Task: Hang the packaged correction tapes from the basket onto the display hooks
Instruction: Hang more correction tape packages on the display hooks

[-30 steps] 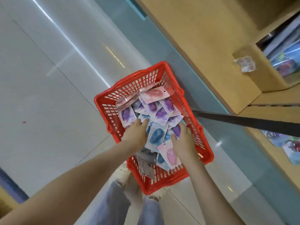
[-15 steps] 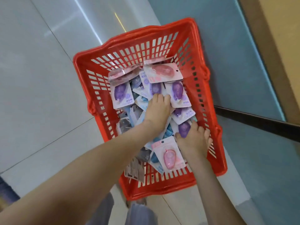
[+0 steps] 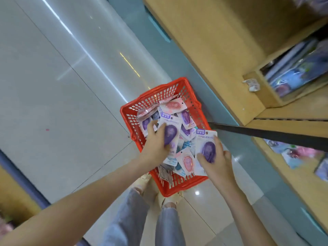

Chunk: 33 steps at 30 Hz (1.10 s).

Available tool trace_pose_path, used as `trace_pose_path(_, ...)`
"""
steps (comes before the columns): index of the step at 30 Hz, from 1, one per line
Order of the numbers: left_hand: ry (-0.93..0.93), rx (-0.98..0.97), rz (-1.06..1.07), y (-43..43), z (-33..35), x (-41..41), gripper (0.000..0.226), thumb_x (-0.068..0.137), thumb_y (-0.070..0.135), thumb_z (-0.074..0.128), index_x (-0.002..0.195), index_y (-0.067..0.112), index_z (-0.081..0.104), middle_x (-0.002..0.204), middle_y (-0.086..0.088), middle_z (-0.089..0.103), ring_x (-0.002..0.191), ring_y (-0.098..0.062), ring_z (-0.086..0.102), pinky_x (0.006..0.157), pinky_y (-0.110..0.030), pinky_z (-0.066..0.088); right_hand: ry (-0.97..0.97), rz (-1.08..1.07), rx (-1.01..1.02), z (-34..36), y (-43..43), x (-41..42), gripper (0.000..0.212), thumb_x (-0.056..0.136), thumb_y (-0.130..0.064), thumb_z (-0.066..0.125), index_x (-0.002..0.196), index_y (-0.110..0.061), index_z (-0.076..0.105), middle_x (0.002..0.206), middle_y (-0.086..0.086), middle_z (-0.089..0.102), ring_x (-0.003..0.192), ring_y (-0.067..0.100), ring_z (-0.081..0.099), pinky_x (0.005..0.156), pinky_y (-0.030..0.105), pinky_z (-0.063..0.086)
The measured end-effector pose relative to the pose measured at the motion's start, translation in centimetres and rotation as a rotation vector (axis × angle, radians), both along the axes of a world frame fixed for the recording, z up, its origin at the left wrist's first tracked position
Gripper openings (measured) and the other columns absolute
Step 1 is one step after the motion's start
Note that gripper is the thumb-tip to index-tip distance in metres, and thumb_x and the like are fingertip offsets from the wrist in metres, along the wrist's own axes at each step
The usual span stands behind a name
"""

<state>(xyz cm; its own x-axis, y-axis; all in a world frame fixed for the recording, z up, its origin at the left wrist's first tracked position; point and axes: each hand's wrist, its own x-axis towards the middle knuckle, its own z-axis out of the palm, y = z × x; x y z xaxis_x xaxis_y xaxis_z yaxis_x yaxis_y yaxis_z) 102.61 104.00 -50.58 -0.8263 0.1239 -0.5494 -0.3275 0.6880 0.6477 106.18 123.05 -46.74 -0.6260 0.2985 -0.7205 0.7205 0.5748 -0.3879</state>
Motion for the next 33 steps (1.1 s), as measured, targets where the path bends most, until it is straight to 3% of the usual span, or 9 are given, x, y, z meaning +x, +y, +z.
trace_pose_path(5,0.106,0.227,-0.061,-1.5,16.2,-3.0,0.086,0.080,0.010,0.073,0.148,0.021,0.021,0.154,-0.015,-0.002,0.147,-0.026,0.010,0.113,-0.024,0.016,0.206,0.030,-0.079,15.3,-2.2,-2.2,0.075,0.087,-0.042,0.063,0.146,-0.050,0.017,0.114,-0.001,0.035,0.112,0.016,0.047,0.100,0.025,0.034)
trace_pose_path(9,0.228,0.467,-0.100,-1.1,29.2,-4.8,0.075,0.075,0.022,0.068,0.136,0.040,0.028,0.145,0.002,0.017,0.130,0.024,0.009,0.114,-0.022,0.023,0.456,0.037,-0.131,28.0,-2.5,-3.0,0.073,0.090,-0.034,0.062,0.144,-0.053,0.017,0.107,-0.009,0.037,0.096,-0.012,0.041,0.091,0.011,0.030)
trace_pose_path(10,0.221,0.515,-0.104,-0.8,32.2,-5.0,0.076,0.076,0.017,0.069,0.135,0.043,0.029,0.139,0.006,0.022,0.127,0.026,0.014,0.116,-0.027,0.026,0.522,0.049,-0.151,30.9,-2.1,-3.1,0.074,0.091,-0.031,0.063,0.143,-0.054,0.016,0.113,-0.010,0.039,0.100,-0.019,0.038,0.095,0.009,0.029)
trace_pose_path(12,0.204,0.627,-0.117,0.2,37.8,-5.1,0.080,0.075,0.010,0.070,0.134,0.046,0.032,0.132,0.007,0.031,0.131,0.009,0.030,0.115,-0.041,0.029,0.619,0.094,-0.167,36.4,-0.9,-3.1,0.077,0.091,-0.028,0.062,0.140,-0.059,0.012,0.124,-0.009,0.040,0.105,-0.016,0.039,0.103,0.019,0.032)
trace_pose_path(15,0.268,0.745,-0.207,1.9,45.3,-4.3,0.082,0.072,0.018,0.073,0.141,0.039,0.033,0.144,0.008,0.038,0.135,-0.010,0.038,0.113,-0.046,0.031,0.727,0.156,-0.090,44.0,1.1,-2.3,0.076,0.091,-0.023,0.063,0.135,-0.059,0.013,0.115,-0.002,0.043,0.095,0.006,0.047,0.093,0.019,0.038)
trace_pose_path(19,0.499,0.695,-0.327,4.4,53.9,-1.8,0.080,0.070,0.034,0.074,0.136,0.049,0.031,0.138,0.020,0.040,0.131,-0.001,0.038,0.110,-0.028,0.031,0.861,0.237,0.008,53.0,3.8,1.2,0.073,0.092,-0.021,0.062,0.145,-0.046,0.018,0.103,0.000,0.040,0.081,-0.003,0.044,0.078,0.003,0.032)
trace_pose_path(23,0.635,0.699,-0.428,7.4,60.8,2.4,0.072,0.077,0.034,0.072,0.132,0.052,0.031,0.139,0.017,0.039,0.129,0.011,0.035,0.107,-0.022,0.030,0.967,0.267,0.096,59.8,6.5,6.4,0.074,0.092,-0.024,0.060,0.147,-0.045,0.016,0.104,0.002,0.038,0.084,-0.006,0.043,0.077,-0.001,0.028)
trace_pose_path(27,0.737,0.769,-0.455,11.2,66.3,7.2,0.057,0.081,0.040,0.063,0.131,0.050,0.040,0.141,0.015,0.044,0.133,-0.005,0.040,0.110,-0.046,0.036,1.081,0.295,0.189,65.2,9.6,11.8,0.073,0.092,-0.029,0.059,0.147,-0.046,0.015,0.104,-0.001,0.036,0.092,-0.011,0.039,0.081,-0.005,0.024)
trace_pose_path(33,0.957,0.794,-0.524,16.2,74.5,11.3,0.059,0.084,0.026,0.061,0.138,0.035,0.040,0.142,0.013,0.044,0.134,-0.002,0.037,0.113,-0.043,0.032,1.228,0.299,0.364,73.4,14.5,17.4,0.071,0.090,-0.031,0.061,0.141,-0.055,0.018,0.099,-0.008,0.032,0.091,-0.013,0.039,0.080,-0.007,0.024)
